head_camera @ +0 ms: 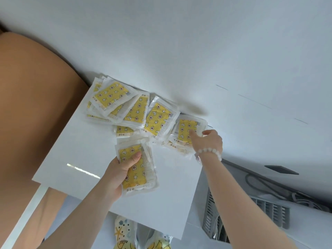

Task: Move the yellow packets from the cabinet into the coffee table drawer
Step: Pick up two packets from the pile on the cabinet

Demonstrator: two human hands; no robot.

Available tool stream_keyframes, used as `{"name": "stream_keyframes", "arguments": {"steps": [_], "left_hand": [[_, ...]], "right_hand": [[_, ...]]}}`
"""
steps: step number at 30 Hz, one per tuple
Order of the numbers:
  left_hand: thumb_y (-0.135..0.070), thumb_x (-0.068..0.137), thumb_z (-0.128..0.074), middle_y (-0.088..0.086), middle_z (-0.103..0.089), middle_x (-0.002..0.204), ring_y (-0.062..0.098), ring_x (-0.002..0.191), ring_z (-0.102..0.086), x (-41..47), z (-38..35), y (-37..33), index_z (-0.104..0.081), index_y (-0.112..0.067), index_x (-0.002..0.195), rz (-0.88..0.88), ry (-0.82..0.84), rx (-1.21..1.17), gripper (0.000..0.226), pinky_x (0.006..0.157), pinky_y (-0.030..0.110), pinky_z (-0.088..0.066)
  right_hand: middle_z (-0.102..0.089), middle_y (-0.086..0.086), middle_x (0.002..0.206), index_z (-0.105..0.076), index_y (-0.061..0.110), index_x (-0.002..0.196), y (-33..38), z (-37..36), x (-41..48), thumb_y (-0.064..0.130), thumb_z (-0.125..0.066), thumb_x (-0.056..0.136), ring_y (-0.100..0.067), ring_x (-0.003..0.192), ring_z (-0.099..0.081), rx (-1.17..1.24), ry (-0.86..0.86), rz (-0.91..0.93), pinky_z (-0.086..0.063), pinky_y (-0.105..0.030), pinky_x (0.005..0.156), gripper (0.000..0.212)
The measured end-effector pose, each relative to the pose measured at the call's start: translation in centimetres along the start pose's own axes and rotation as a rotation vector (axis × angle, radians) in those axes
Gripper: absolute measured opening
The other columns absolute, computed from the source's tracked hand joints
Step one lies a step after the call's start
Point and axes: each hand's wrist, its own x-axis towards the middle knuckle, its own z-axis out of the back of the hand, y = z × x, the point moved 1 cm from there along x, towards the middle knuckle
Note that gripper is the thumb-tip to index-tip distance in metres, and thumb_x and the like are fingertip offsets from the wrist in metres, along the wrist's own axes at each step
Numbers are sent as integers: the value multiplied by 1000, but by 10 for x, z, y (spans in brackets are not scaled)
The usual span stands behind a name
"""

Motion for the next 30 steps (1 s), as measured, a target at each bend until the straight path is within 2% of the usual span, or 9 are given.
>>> {"name": "stream_keyframes", "arguments": {"steps": [3,6,9,15,19,20,23,27,30], "left_hand": [[-30,65,-71,6,-74,93,26,84,-70,-4,7,1,-66,-15,105,10,-11,4,43,69,39,-55],[-30,62,-72,8,-73,96,29,88,-69,-4,14,2,-66,-13,108,15,-26,11,50,74,41,-54],[-31,62,-72,7,-73,93,28,87,-69,-2,20,5,-66,-14,107,27,-33,19,49,73,41,-54],[-29,71,-73,9,-72,99,31,91,-68,-2,15,14,-66,-15,108,77,-16,33,41,75,43,-54],[-26,78,-71,9,-72,100,30,90,-69,1,12,10,-66,-15,109,56,-13,49,33,73,41,-55],[-26,78,-71,9,-72,101,30,90,-69,2,13,8,-66,-15,109,51,-17,45,33,73,41,-55],[-26,80,-71,8,-72,100,28,88,-69,6,12,6,-65,-15,110,27,-38,14,32,70,38,-55],[-28,76,-74,5,-74,88,25,80,-70,5,1,7,-67,-14,104,4,2,-4,32,65,36,-56],[-31,56,-81,16,-71,95,30,81,-69,6,-3,11,-67,-7,100,-32,103,43,51,73,39,-58]], "right_hand": [[-66,-8,99,-54,15,91,-1,-14,22,62,-69,69,-25,74,-67,-44,15,-71,-42,-23,52,54],[-58,-2,62,-50,13,68,2,-16,21,53,-71,75,-14,48,-54,-34,28,-98,-30,-19,38,46],[-49,2,48,-56,14,69,1,-9,14,43,-68,82,-7,35,-43,32,52,-126,-25,-14,29,34],[-59,-2,65,-67,12,93,-9,2,2,34,-70,82,-15,45,-48,221,81,-118,-43,-22,47,25],[-69,-11,103,-65,13,91,-17,4,-1,30,-72,81,-28,84,-67,394,78,-171,-53,-32,68,22],[-70,-9,96,-64,14,89,-19,5,-3,30,-73,80,-27,87,-67,466,80,-192,-54,-34,72,21],[-60,4,68,-63,15,77,-29,12,-22,27,-74,81,-12,56,-50,668,145,-209,-41,-21,57,16],[-72,-7,79,-71,14,79,-42,5,-70,21,-77,76,-19,74,-63,660,313,27,-47,-32,74,10],[-73,-6,70,-67,14,78,-43,-17,-103,13,-79,73,-14,64,-65,532,431,119,-50,-25,63,13]]}}
